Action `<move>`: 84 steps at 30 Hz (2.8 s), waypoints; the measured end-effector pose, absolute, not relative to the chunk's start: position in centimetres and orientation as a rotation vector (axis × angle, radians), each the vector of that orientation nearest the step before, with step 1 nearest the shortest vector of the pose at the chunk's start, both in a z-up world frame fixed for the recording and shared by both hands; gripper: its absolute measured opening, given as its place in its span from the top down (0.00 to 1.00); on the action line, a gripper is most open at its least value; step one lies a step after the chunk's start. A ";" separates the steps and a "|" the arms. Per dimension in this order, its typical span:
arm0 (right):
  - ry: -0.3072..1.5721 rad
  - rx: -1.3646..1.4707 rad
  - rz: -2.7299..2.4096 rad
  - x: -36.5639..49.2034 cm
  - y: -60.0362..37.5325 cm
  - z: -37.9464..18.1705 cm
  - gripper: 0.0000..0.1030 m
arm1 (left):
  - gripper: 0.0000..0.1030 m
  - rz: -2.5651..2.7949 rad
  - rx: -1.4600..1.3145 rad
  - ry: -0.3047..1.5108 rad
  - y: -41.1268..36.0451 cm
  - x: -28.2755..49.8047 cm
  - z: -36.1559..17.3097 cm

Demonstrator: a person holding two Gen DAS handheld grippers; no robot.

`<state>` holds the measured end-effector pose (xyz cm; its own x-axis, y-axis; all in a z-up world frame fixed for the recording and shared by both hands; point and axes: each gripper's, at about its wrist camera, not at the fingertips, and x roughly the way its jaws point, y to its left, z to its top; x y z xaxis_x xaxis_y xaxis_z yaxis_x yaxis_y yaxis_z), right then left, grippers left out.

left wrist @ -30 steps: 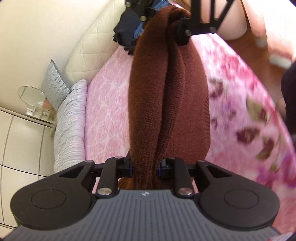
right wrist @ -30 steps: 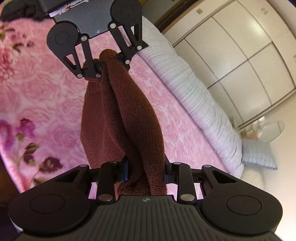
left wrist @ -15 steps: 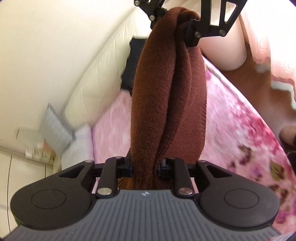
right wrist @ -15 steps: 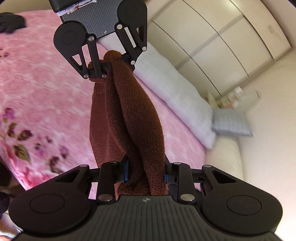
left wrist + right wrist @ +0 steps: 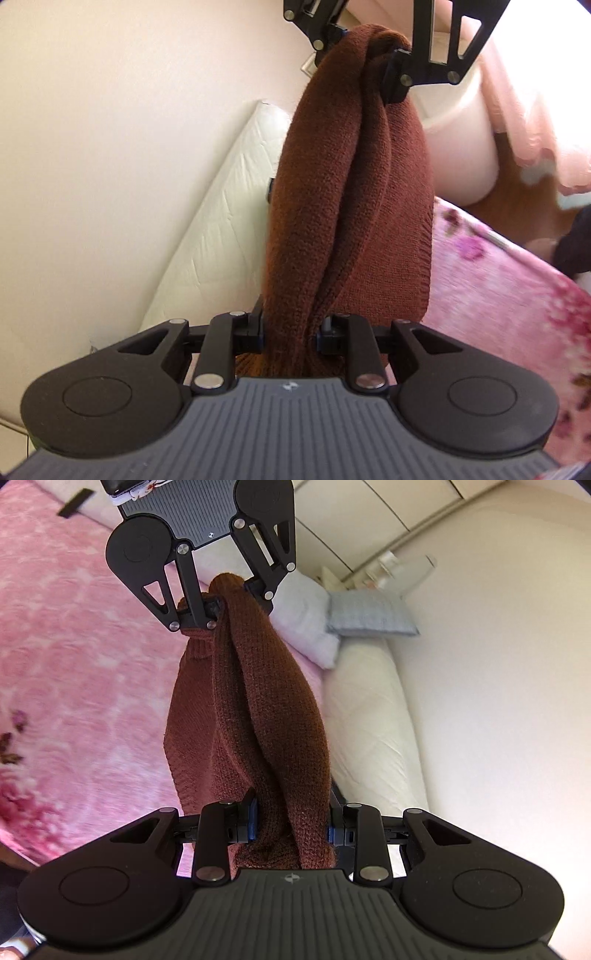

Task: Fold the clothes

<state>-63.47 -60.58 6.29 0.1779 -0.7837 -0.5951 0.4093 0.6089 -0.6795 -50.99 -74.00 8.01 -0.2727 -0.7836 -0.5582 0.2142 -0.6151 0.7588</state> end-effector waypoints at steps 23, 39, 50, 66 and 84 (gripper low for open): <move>1.119 -0.329 -0.647 -73.4 -86.7 -8.1 0.67 | 0.77 -1.787 1.556 -0.431 -93.7 -56.0 -14.3; 1.131 -0.247 -0.743 -72.2 -82.7 -9.7 0.70 | 0.79 -1.781 1.485 -0.530 -86.1 -50.1 -13.9; 1.159 -0.253 -0.738 -71.0 -81.7 -11.8 0.65 | 0.75 -1.736 1.512 -0.523 -82.1 -48.9 -15.4; 1.108 -0.128 -0.765 -72.4 -78.1 -9.0 0.37 | 0.48 -1.603 1.406 -0.032 -77.2 -46.2 -10.2; 0.647 0.858 -1.227 -74.7 -66.1 -1.9 0.14 | 0.01 -1.428 0.636 0.718 -61.0 -41.7 -1.0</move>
